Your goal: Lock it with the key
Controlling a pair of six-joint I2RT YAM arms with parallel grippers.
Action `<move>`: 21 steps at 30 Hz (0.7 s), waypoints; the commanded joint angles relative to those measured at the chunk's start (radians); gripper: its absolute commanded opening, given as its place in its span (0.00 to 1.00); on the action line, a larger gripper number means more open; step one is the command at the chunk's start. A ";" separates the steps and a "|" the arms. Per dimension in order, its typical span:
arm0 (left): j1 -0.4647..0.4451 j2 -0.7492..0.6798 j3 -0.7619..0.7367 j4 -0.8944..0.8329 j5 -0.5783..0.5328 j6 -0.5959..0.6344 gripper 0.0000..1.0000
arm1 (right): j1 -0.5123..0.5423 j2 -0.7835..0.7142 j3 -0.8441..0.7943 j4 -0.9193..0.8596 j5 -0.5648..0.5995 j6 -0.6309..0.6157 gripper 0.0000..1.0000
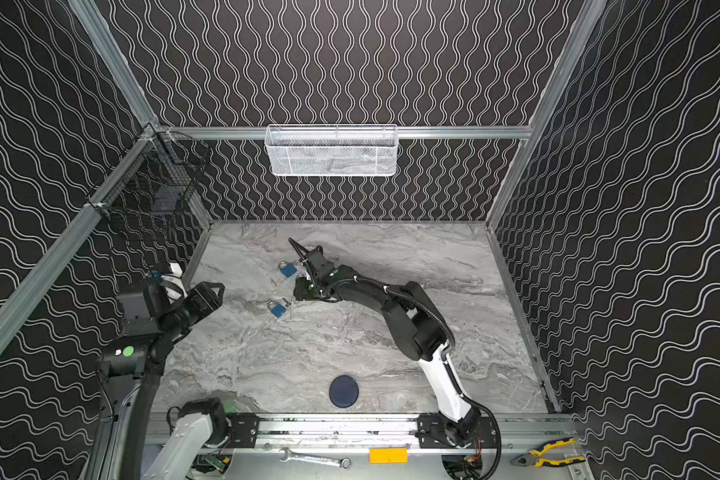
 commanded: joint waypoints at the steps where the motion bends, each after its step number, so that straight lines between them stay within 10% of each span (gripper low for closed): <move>1: 0.003 -0.001 -0.008 -0.011 -0.046 0.007 0.60 | -0.002 0.044 0.057 -0.120 0.121 -0.076 0.56; 21: 0.003 -0.144 -0.056 -0.036 -0.211 -0.013 0.79 | -0.002 0.233 0.261 -0.096 0.130 -0.092 0.58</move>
